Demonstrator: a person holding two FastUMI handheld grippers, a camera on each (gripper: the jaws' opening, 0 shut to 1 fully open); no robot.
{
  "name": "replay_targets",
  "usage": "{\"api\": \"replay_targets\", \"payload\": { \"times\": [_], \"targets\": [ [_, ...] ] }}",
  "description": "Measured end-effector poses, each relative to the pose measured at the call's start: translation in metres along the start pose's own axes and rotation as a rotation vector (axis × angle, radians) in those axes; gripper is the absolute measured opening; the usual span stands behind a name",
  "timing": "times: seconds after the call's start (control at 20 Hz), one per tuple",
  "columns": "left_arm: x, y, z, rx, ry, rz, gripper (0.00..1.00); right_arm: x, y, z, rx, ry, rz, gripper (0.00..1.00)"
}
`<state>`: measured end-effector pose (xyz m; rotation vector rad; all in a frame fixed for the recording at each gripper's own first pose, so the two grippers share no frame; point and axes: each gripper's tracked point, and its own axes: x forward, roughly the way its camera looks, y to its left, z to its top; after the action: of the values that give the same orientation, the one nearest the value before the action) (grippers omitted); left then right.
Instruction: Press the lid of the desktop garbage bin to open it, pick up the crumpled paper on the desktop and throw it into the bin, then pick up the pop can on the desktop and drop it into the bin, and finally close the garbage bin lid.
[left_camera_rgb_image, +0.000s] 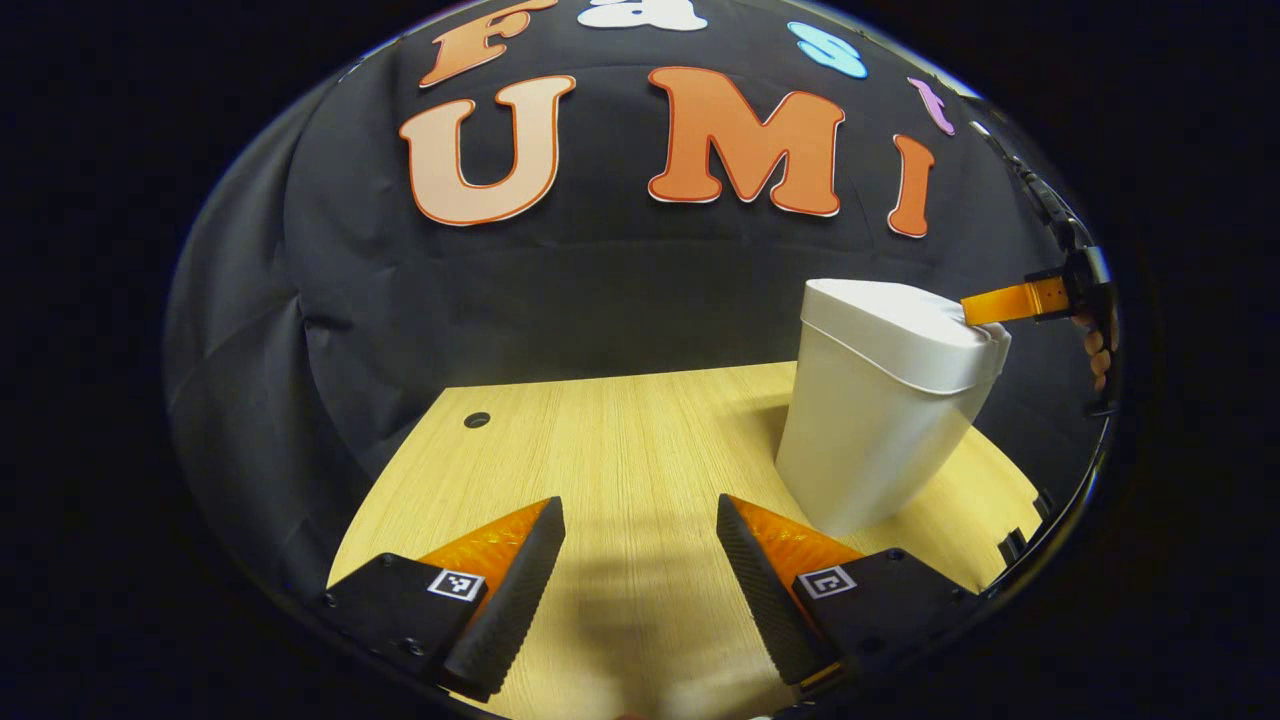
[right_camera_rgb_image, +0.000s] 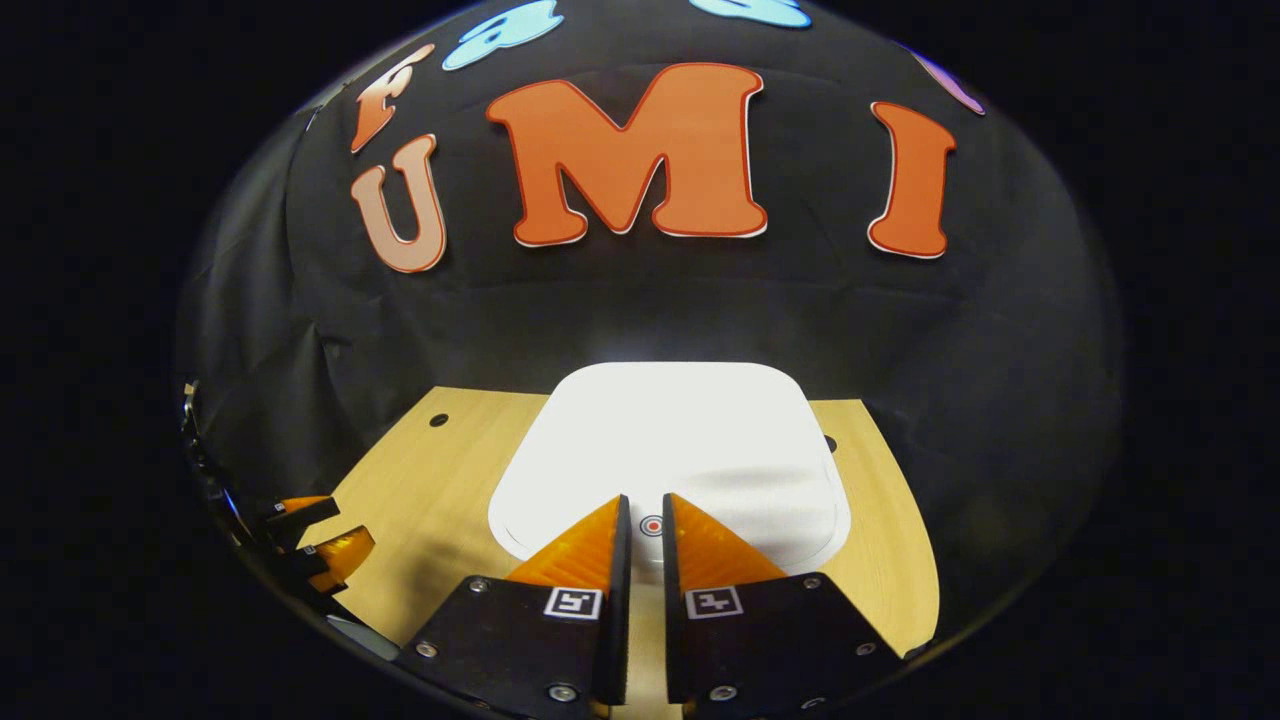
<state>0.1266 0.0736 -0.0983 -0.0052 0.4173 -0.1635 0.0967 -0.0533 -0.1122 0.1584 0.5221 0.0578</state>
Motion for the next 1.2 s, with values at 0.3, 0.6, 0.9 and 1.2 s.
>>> {"api": "replay_targets", "payload": {
  "times": [0.3,0.6,0.9,1.2],
  "targets": [
    [-0.001,-0.002,0.018,0.006,-0.029,-0.015,0.97,-0.001,-0.001,0.005,-0.060,-0.041,-0.040,0.16],
    [-0.011,0.006,0.078,-0.004,-0.147,-0.013,0.98,-0.004,0.009,0.007,-0.074,-0.098,-0.080,0.52],
    [-0.022,0.019,0.120,-0.007,-0.257,0.019,0.98,-0.013,0.025,0.018,-0.065,-0.207,-0.081,0.64],
    [-0.030,0.019,0.136,0.000,-0.324,0.032,0.98,-0.025,0.038,0.035,-0.083,-0.325,-0.095,0.72]
  ]
}}
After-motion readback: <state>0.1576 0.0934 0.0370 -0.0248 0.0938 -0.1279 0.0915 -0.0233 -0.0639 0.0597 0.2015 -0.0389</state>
